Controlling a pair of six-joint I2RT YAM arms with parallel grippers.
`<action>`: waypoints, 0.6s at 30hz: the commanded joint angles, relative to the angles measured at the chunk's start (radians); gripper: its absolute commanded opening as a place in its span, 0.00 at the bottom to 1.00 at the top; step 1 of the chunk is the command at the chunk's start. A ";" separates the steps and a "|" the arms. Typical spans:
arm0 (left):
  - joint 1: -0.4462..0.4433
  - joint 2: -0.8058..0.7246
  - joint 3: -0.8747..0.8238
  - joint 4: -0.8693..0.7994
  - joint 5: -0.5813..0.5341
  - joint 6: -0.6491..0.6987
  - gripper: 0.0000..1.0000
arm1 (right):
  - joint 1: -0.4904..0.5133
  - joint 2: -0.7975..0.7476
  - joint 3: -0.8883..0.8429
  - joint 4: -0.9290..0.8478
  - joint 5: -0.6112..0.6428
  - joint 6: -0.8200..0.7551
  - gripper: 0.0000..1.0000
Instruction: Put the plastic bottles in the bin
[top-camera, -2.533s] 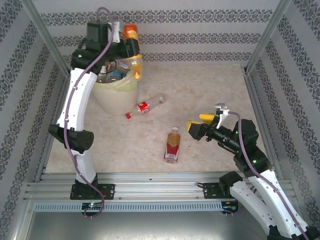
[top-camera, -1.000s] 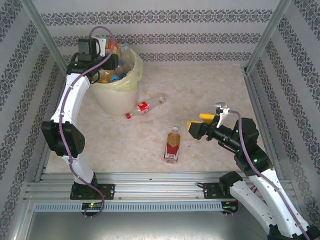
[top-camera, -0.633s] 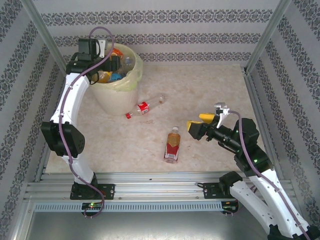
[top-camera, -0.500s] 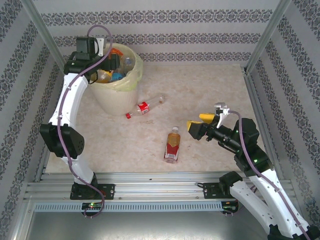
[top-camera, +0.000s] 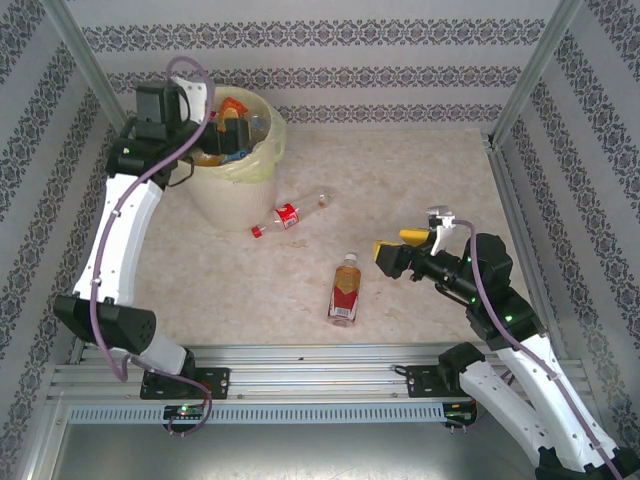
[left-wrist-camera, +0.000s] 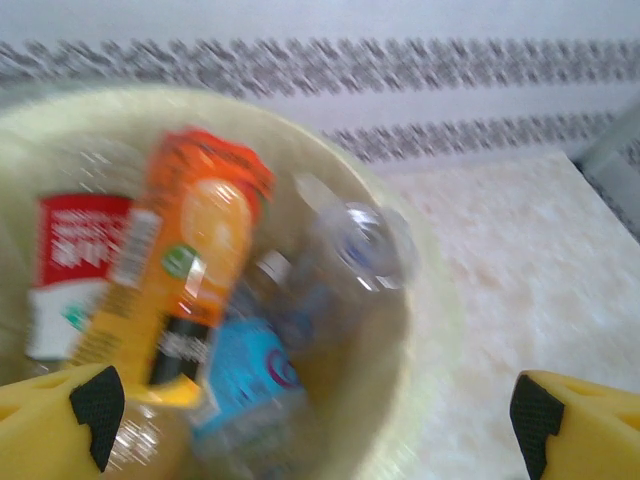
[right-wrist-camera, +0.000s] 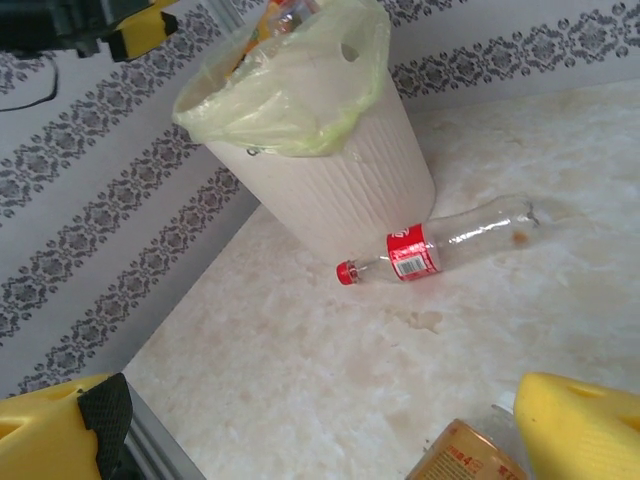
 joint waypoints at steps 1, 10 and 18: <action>-0.060 -0.059 -0.098 -0.051 0.035 -0.027 1.00 | 0.009 0.005 0.015 -0.029 0.017 -0.021 0.98; -0.281 -0.162 -0.370 -0.059 -0.058 -0.186 0.98 | 0.009 0.008 0.074 -0.199 0.075 -0.075 0.98; -0.450 -0.120 -0.527 0.032 -0.086 -0.397 0.95 | 0.009 0.007 0.078 -0.231 0.068 -0.090 0.98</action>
